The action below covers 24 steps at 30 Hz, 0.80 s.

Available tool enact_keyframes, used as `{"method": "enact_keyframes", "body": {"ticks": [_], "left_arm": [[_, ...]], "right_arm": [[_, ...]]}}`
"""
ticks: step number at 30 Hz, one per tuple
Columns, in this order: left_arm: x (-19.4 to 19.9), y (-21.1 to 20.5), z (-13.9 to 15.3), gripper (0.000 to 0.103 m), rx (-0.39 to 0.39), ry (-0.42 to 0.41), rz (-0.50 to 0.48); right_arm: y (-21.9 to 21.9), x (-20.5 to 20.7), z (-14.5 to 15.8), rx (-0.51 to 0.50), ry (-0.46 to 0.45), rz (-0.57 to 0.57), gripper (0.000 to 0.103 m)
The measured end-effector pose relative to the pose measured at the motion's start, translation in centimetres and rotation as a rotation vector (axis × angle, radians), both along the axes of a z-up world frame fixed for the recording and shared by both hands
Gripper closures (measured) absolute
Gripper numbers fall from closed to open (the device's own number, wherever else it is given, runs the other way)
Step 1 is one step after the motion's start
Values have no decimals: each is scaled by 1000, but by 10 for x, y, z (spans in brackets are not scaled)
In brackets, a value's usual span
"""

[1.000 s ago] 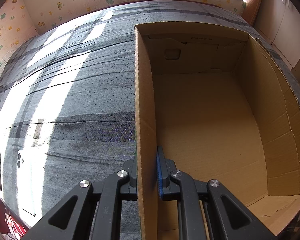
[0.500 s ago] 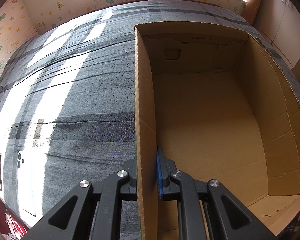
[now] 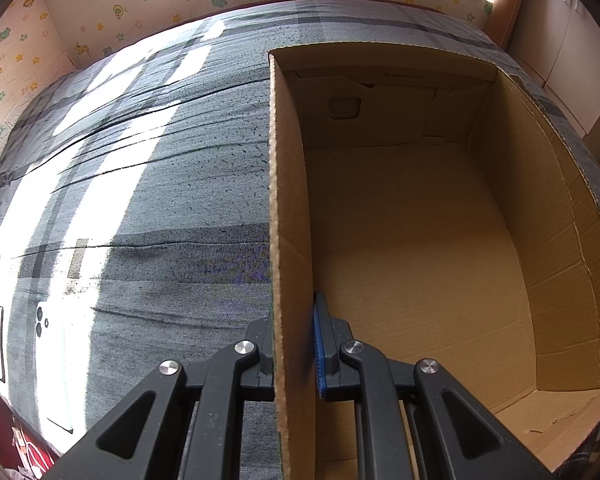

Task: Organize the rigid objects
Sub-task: 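Carry the bottle into the box with the right tool and open it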

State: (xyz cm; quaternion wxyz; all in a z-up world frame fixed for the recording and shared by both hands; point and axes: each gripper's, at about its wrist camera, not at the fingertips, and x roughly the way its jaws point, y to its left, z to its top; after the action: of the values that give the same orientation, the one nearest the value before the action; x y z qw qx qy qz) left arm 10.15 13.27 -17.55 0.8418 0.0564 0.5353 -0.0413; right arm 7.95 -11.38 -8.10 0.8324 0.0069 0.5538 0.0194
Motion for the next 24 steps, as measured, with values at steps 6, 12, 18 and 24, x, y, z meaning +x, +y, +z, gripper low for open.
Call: {"method": "enact_keyframes", "body": {"ticks": [6,12,18,24], "left_arm": [[1,0,0,90,-2,1,1],[2,1,0,90,-4,2,1],[3,1,-1,90,-7,4,2],[3,1,-1,90,-8,4,2]], "right_arm": [[29,12,6,12,-11,56,75],[58,25,1,11,-5,108,75],[85,35,-11,17,14,148,75],[108,45,-30,14,41,181,75]]}}
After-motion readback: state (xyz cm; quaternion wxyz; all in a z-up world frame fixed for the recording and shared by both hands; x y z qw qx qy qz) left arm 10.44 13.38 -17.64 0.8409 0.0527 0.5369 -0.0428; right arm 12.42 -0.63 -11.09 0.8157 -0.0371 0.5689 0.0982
